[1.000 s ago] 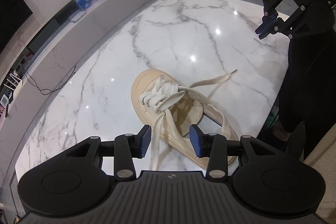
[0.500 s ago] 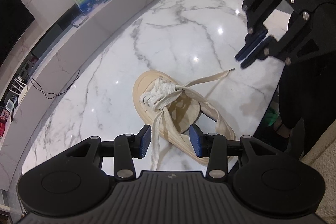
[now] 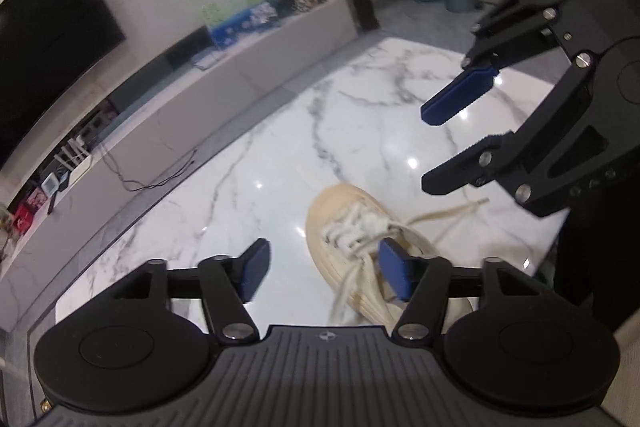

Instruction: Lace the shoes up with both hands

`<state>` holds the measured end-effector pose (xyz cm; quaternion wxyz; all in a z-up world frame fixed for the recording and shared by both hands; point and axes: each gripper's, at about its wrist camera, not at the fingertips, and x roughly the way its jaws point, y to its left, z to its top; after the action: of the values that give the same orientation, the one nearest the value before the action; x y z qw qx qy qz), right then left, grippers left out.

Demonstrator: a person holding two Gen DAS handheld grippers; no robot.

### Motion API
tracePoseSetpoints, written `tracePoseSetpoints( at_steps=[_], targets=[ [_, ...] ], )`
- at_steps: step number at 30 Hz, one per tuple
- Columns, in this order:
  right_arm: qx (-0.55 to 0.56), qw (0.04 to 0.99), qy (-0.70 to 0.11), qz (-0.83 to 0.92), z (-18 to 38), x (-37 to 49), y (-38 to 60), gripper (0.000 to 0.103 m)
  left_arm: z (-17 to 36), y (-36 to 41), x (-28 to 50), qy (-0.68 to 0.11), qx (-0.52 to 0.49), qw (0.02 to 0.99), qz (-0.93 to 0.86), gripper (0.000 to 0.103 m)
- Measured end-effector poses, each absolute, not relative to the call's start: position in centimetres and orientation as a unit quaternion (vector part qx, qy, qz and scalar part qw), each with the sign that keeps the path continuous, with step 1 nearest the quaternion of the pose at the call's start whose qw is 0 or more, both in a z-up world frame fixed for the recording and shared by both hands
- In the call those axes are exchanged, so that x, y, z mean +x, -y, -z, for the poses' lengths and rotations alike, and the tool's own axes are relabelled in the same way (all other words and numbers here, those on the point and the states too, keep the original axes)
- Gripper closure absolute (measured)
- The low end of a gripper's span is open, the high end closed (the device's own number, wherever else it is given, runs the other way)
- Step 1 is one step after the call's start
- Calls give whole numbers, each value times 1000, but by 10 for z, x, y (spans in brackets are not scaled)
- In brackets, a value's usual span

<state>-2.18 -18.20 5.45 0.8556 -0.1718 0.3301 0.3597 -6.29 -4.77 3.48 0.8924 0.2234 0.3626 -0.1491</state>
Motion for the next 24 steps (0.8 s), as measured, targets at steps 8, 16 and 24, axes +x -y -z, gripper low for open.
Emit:
tracePoseSetpoints(
  at_steps=[8, 16, 24],
  targets=[
    [-118, 874, -350, -314, -52, -22, 182, 40, -35, 38, -57, -369, 175, 906, 106, 1],
    [-84, 886, -374, -262, -25, -21, 194, 40, -8, 23, -50, -405, 92, 906, 81, 1],
    [-72, 882, -394, -247, -1, -26, 188, 40, 15, 28, -48, -430, 114, 895, 22, 2]
  ],
)
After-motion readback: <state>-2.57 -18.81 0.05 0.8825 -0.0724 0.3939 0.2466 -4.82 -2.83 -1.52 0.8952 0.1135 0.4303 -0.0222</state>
